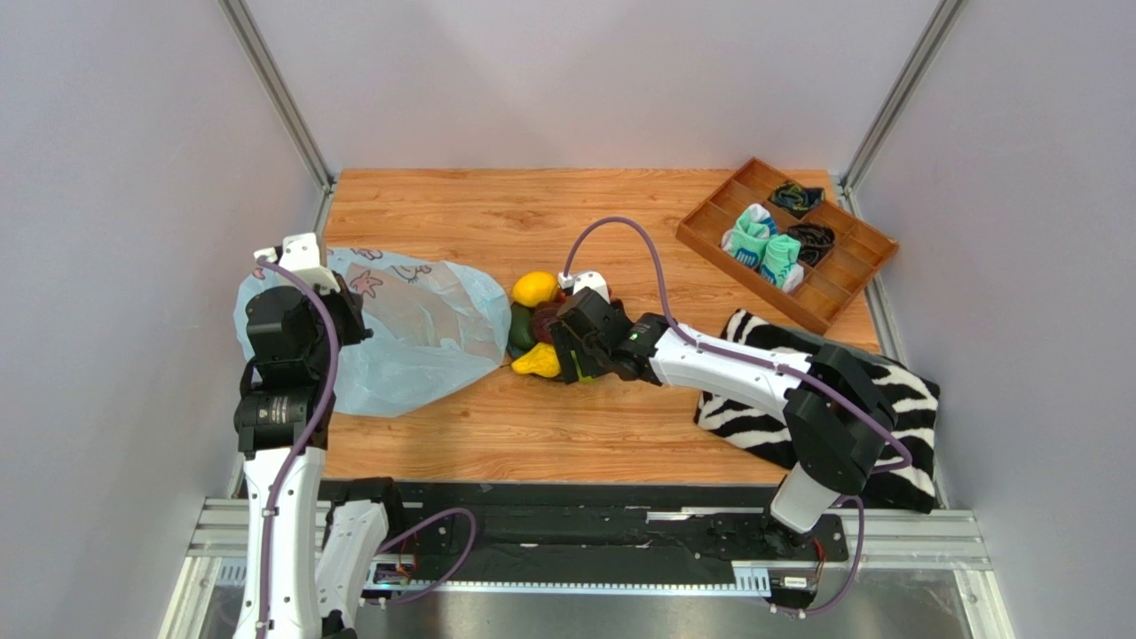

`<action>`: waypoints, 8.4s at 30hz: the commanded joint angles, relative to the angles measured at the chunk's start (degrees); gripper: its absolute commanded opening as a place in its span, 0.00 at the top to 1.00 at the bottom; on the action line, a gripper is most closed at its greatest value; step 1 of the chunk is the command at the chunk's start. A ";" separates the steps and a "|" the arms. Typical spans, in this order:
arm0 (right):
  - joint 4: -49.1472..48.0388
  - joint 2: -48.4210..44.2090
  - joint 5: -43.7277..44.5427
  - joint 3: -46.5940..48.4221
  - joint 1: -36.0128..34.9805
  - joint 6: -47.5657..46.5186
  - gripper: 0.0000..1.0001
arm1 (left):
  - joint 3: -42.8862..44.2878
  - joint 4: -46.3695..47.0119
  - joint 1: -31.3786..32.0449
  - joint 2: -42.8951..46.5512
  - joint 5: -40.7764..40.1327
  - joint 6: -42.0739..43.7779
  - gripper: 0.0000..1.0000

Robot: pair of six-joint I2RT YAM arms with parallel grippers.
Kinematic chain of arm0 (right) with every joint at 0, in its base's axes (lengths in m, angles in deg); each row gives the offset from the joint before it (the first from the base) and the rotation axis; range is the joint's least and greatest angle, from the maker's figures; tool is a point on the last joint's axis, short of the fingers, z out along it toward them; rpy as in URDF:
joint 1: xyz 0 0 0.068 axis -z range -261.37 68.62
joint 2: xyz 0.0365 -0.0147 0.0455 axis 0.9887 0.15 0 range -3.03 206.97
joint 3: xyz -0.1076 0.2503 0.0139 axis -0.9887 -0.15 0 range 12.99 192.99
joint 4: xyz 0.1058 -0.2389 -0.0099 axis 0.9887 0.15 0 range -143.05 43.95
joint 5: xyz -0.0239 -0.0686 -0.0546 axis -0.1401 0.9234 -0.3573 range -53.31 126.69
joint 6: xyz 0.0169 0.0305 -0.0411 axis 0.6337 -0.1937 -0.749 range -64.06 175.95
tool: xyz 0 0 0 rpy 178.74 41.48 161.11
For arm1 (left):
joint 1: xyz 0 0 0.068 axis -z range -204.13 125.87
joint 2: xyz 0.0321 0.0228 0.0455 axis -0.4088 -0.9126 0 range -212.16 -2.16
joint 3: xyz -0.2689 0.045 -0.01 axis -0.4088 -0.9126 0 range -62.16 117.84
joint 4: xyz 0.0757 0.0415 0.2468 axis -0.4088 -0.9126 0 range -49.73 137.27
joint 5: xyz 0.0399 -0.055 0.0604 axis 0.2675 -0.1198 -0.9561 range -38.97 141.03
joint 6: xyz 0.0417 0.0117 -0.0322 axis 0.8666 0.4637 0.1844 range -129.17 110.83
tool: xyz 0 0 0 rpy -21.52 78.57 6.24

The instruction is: Place the fruits into the plastic bag

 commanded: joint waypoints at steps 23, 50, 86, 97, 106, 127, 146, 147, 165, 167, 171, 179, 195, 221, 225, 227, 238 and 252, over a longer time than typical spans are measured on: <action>4.59 -4.34 -0.27 0.51 -0.42 0.72 0.42 | 0.62 1.20 0.11 0.09 0.54 -0.17 1.00; -5.94 -12.01 -4.58 15.44 -5.52 -3.67 0.51 | 0.62 0.15 0.11 0.53 1.33 -0.79 1.00; -13.95 44.70 -17.50 60.89 -8.60 0.72 0.12 | -0.08 1.82 0.11 0.88 5.46 -1.40 1.00; -13.86 44.18 -19.25 61.16 -8.60 0.64 0.02 | -0.08 1.82 0.11 0.71 5.28 -1.40 1.00; -22.39 31.88 -18.66 47.29 -8.77 0.99 0.04 | 0.27 0.85 0.11 0.62 2.65 -1.40 1.00; -14.93 -0.65 20.51 14.66 -11.76 -6.92 0.05 | 0.44 0.33 0.11 0.53 1.94 -1.40 1.00; 3.98 8.22 24.42 22.84 -8.33 -1.12 0.00 | 0.09 0.76 0.02 0.44 2.56 -1.49 1.00; 3.89 8.40 23.90 22.84 -8.16 -1.47 0.00 | 0.09 0.76 0.11 0.36 2.56 -1.58 1.00; 2.22 13.41 19.32 23.98 -7.28 -3.93 0.01 | 0.09 0.76 0.11 0.09 3.26 -1.67 1.00; 2.57 14.11 19.50 24.33 -7.28 -3.93 0.02 | 0.09 0.85 0.11 0.00 3.35 -1.76 1.00; 2.83 14.64 20.20 24.60 -7.10 -4.28 0.02 | 0.09 0.85 0.11 -0.08 3.35 -1.76 1.00; 3.45 15.87 22.23 25.12 -7.01 -4.90 0.02 | 0.09 0.76 0.11 -0.26 3.52 -1.76 1.00; 6.09 18.07 24.33 26.97 -7.10 -5.34 0.07 | 0.09 0.76 0.11 -0.35 3.87 -1.84 1.00; 7.85 16.75 22.14 28.29 -7.28 -5.60 0.40 | 0.09 0.94 0.11 -0.35 4.14 -2.02 1.00; 7.85 14.73 21.44 28.02 -7.72 -5.78 0.42 | 0.09 0.94 0.11 -0.35 4.23 -2.02 1.00; 7.32 13.07 21.87 27.41 -7.89 -5.43 0.42 | 0.09 0.94 0.11 -0.35 4.23 -2.11 1.00; -10.50 -4.60 10.47 13.53 -8.16 -4.29 0.45 | 0.18 1.03 0.11 -0.08 4.75 -2.19 1.00; -14.40 16.47 -11.34 35.39 -8.24 -1.03 0.50 | 0.09 1.12 0.11 -0.08 5.63 -2.28 1.00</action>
